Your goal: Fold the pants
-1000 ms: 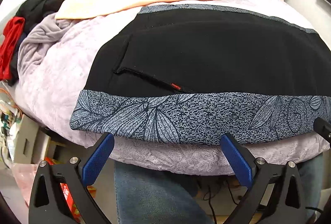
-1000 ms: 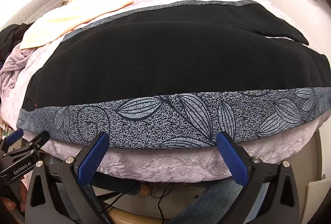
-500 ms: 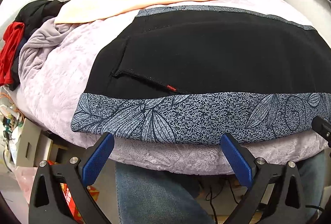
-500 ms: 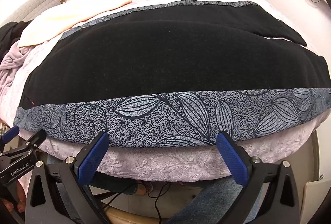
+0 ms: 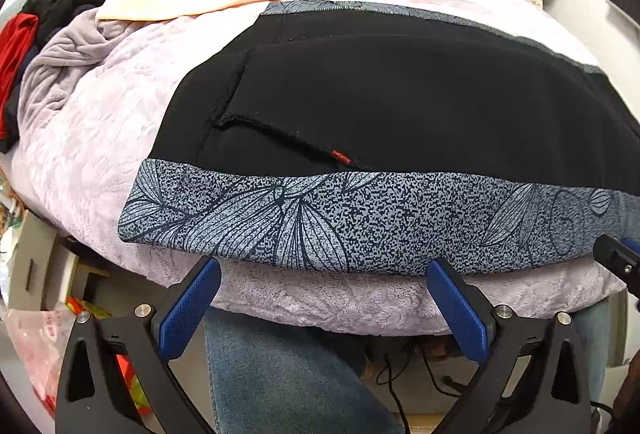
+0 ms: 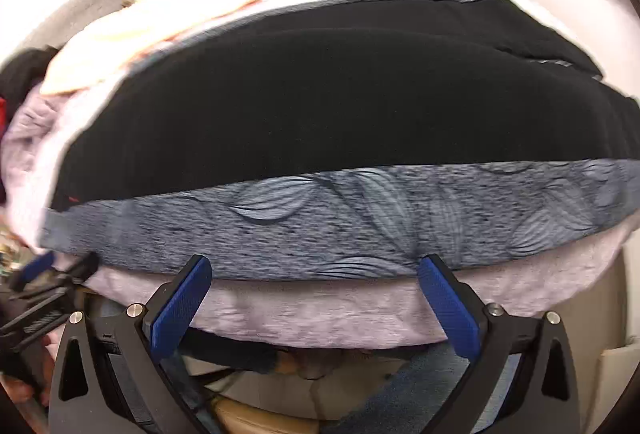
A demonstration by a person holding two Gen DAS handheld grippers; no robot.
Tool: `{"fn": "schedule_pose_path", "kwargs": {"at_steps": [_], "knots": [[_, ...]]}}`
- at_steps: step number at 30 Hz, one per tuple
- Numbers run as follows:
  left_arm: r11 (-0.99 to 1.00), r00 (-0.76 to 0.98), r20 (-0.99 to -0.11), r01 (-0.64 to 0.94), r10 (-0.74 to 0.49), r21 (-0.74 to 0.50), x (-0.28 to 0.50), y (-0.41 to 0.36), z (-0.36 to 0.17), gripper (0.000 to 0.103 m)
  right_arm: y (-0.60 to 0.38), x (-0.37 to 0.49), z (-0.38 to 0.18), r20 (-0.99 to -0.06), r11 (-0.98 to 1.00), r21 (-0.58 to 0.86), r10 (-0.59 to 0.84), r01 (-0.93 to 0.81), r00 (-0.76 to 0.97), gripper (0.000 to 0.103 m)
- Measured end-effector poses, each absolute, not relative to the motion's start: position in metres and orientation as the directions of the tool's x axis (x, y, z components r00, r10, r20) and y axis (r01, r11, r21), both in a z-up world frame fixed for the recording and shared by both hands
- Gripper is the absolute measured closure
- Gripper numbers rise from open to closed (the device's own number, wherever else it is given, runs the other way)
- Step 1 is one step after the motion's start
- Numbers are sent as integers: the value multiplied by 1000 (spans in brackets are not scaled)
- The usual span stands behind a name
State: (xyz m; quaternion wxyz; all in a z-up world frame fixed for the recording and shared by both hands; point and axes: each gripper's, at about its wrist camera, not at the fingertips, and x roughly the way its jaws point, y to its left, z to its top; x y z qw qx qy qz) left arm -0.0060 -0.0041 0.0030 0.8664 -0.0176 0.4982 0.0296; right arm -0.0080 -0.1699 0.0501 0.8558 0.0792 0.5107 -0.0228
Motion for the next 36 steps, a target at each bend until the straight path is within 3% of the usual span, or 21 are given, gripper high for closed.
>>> {"fn": "schedule_pose_path", "kwargs": {"at_steps": [4, 8, 13, 16, 23, 26, 30, 34, 36], "knots": [[985, 528, -842, -49, -114, -164, -9, 10, 6, 0, -191, -10, 31, -749, 833, 549, 454, 69, 482, 0], [960, 550, -806, -26, -220, -279, -12, 19, 5, 0, -212, -15, 2, -554, 621, 783, 664, 43, 502, 1], [916, 531, -776, 3, -341, -401, -12, 24, -4, 0, -215, -5, 2, -386, 486, 873, 747, -49, 542, 1], [899, 536, -757, 10, -375, -438, -12, 20, -7, 0, -210, 13, 2, -358, 451, 891, 770, -54, 529, 0], [757, 587, -588, 67, -556, -650, -4, 12, 2, 0, -202, 28, 52, -222, 368, 910, 819, -188, 529, 0], [757, 626, -577, 34, -525, -652, 11, 16, 5, 0, -198, 22, 58, -240, 392, 897, 820, -204, 519, 0], [719, 639, -568, -35, -518, -695, 23, 35, 1, 0, -207, 12, 33, -350, 468, 875, 789, -126, 506, 1], [769, 632, -616, -49, -470, -637, 15, 36, 0, 0, -229, 11, 4, -403, 469, 883, 764, -4, 503, 2], [803, 627, -639, -35, -447, -595, 7, 30, 0, 0, -232, 17, -2, -384, 434, 901, 782, 13, 491, 5]]}}
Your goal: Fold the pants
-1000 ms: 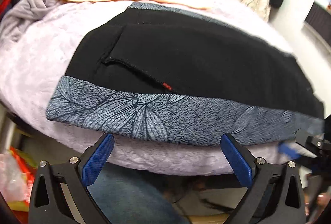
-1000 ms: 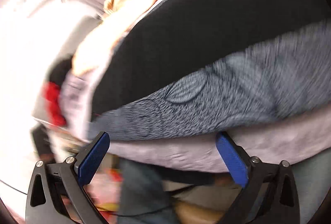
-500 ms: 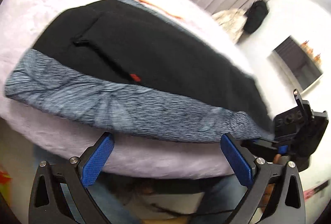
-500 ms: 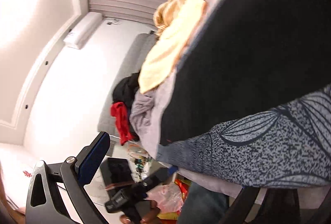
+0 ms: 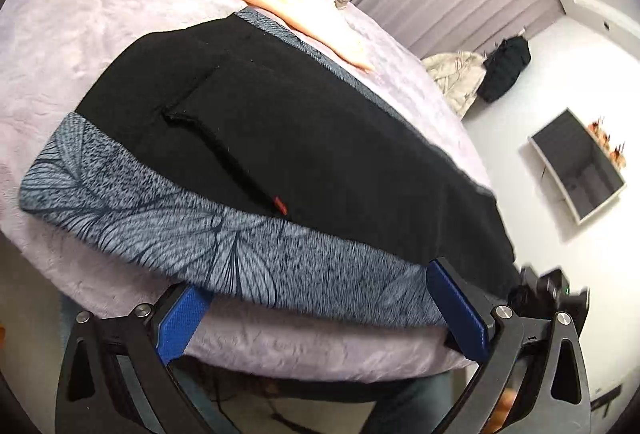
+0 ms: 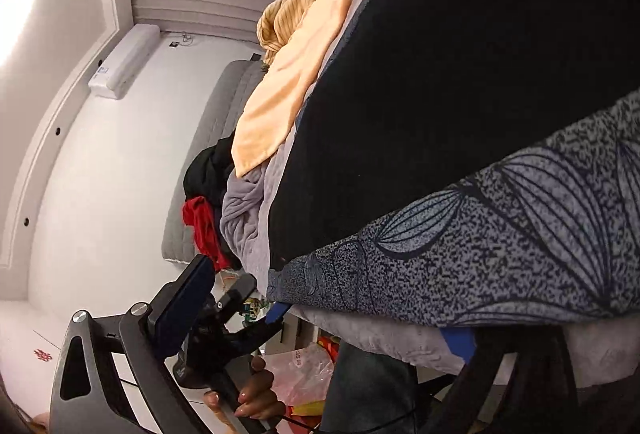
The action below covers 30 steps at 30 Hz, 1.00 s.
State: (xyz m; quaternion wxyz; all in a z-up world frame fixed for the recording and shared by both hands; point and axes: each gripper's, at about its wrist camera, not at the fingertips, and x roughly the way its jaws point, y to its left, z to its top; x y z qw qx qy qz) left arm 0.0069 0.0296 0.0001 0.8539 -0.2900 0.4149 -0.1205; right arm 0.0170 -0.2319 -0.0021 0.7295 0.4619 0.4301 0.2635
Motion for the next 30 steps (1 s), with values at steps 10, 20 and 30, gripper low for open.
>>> {"fn": "schedule_pose_path", "kwargs": {"at_steps": [10, 20, 30], "knots": [[690, 617, -552, -21, -560, -723, 9, 17, -4, 0, -195, 27, 55, -130, 236, 952, 888, -196, 441, 6], [803, 661, -631, -72, -406, -591, 25, 36, 6, 18, -266, -4, -17, -365, 357, 925, 739, 131, 566, 63], [906, 676, -667, -1, -312, -424, 43, 32, 60, 59, -273, 25, 78, -468, 633, 771, 635, -66, 614, 95]]}}
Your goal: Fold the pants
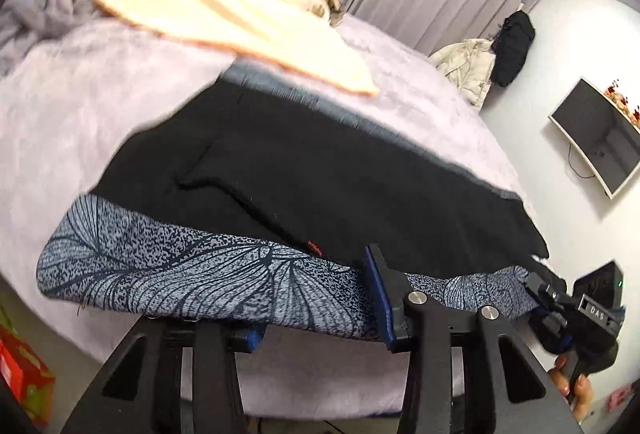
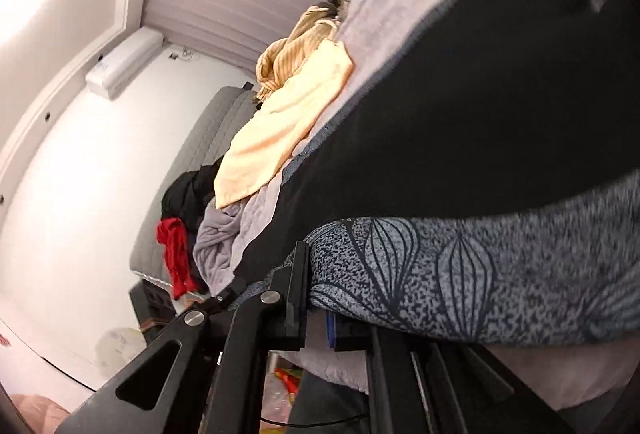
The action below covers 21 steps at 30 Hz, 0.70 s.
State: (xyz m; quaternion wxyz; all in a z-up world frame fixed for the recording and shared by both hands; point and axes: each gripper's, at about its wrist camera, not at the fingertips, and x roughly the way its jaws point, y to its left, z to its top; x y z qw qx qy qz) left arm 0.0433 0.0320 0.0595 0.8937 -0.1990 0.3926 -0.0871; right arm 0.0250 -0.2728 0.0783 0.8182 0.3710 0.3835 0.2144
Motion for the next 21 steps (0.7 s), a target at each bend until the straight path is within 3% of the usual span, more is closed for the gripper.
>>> {"fn": "schedule_pose_path", "kwargs": {"at_steps": [4, 6, 10, 13, 15, 16, 18, 21], "knots": [[944, 738, -621, 65, -264, -324, 87, 21, 101, 58, -273, 82, 126, -506, 706, 693, 619, -143, 601, 95], [959, 760, -607, 75, -231, -272, 122, 18, 113, 54, -278, 118, 139, -538, 731, 668, 606, -143, 586, 95], [983, 787, -609, -16, -100, -182, 194, 19, 103, 8, -279, 198, 129, -636, 780, 621, 560, -79, 531, 91], [993, 745, -667, -68, -13, -95, 239, 23, 74, 7, -282, 246, 97, -707, 813, 581, 522, -29, 476, 89], [993, 658, -752, -106, 39, -41, 263, 24, 37, 7, -288, 269, 58, -764, 829, 559, 499, 32, 408, 82], [993, 619, -783, -116, 61, -14, 270, 25, 21, 7, -288, 274, 36, -788, 830, 552, 491, 74, 371, 72], [993, 571, -816, -117, 88, 26, 269, 26, -2, 7, -298, 279, 11, -743, 763, 634, 553, 130, 378, 68], [995, 586, -806, -101, 82, 27, 259, 26, 8, 7, -307, 271, 22, -687, 710, 693, 600, 121, 409, 53]]}}
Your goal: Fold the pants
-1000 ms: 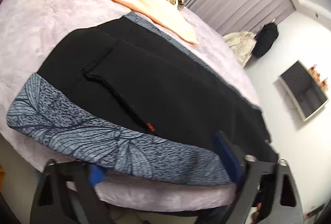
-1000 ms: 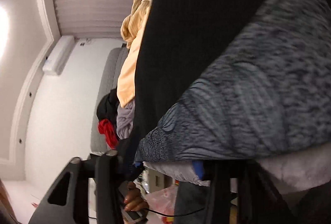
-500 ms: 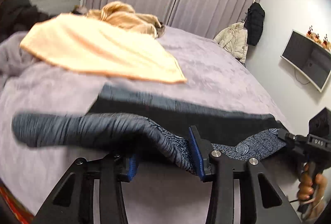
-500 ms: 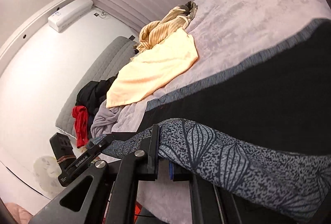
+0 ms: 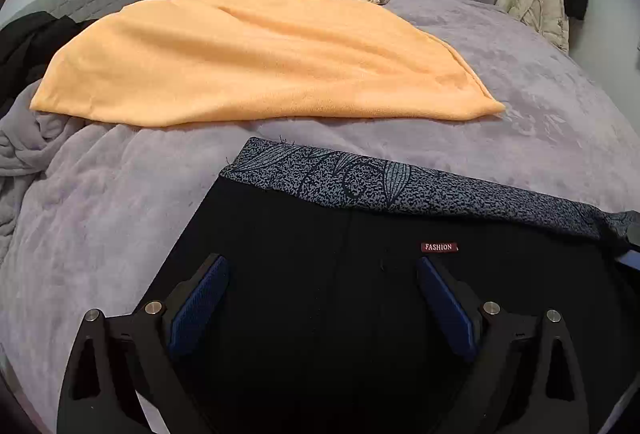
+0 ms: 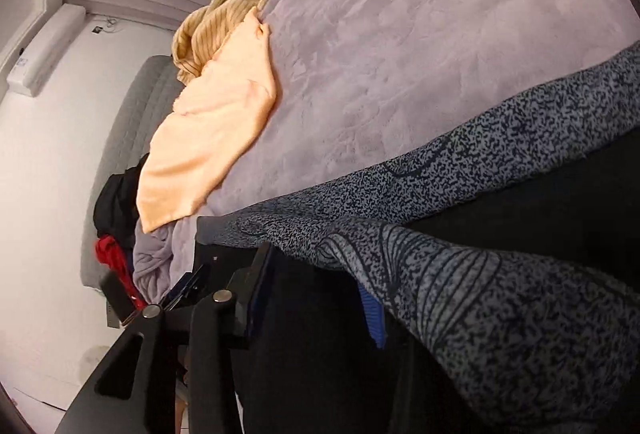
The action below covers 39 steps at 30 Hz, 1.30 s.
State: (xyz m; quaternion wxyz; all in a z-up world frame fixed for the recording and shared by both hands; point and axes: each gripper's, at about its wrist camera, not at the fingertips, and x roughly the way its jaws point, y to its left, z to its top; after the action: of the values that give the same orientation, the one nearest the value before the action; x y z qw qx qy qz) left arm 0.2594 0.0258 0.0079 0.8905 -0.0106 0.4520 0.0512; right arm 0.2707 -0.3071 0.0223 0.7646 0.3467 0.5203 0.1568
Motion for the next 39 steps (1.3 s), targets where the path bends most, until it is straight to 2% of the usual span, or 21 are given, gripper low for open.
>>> {"fn": "schedule_pose_path", "kwargs": {"at_steps": [2, 4, 8, 11, 15, 18, 20, 22, 25, 28, 29, 31, 32, 34, 37, 39], "knots": [[998, 605, -794, -49, 56, 33, 250, 15, 27, 7, -312, 250, 43, -683, 731, 677, 582, 84, 441, 52], [999, 636, -771, 28, 2, 26, 236, -7, 47, 7, -321, 217, 63, -640, 718, 695, 590, 42, 493, 52], [965, 632, -754, 261, -177, -8, 218, -95, 70, 7, -352, 133, 86, -620, 709, 699, 539, 90, 571, 52], [916, 562, -773, 398, -294, -59, 205, -165, 64, 7, -389, 69, 82, -606, 667, 726, 505, 167, 614, 52], [863, 460, -824, 501, -332, -68, 194, -243, 36, 7, -434, 10, 75, -640, 660, 684, 337, 312, 690, 52], [849, 415, -841, 519, -347, -94, 192, -273, 29, 7, -471, -20, 71, -584, 554, 742, 255, 379, 771, 52], [850, 406, -843, 517, -352, -106, 195, -279, 37, 7, -481, -23, 89, -595, 623, 673, 134, 399, 793, 52], [847, 419, -833, 521, -360, -104, 199, -286, 49, 7, -488, -12, 113, -569, 694, 619, 74, 367, 819, 52], [843, 464, -816, 535, -344, -51, 208, -304, 62, 7, -507, 24, 147, -540, 756, 569, 46, 323, 841, 52], [855, 519, -801, 518, -297, 18, 227, -325, 66, 7, -521, 76, 166, -569, 826, 472, 16, 310, 822, 50], [865, 528, -803, 500, -276, 31, 236, -330, 65, 7, -532, 95, 167, -582, 827, 474, 36, 303, 812, 45], [889, 526, -816, 457, -239, 34, 254, -333, 63, 7, -556, 119, 164, -612, 780, 518, 52, 351, 789, 45], [897, 518, -820, 443, -244, 13, 261, -331, 63, 7, -564, 120, 166, -597, 749, 559, 65, 356, 800, 44], [898, 513, -816, 440, -266, -15, 264, -324, 62, 7, -573, 107, 169, -535, 717, 618, 84, 322, 841, 44], [903, 513, -830, 428, -220, 25, 265, -309, 40, 7, -585, 77, 157, -587, 706, 571, -6, 419, 809, 44], [911, 479, -850, 412, -218, -2, 267, -302, 19, 6, -607, 55, 139, -600, 639, 613, -7, 465, 800, 44]]}}
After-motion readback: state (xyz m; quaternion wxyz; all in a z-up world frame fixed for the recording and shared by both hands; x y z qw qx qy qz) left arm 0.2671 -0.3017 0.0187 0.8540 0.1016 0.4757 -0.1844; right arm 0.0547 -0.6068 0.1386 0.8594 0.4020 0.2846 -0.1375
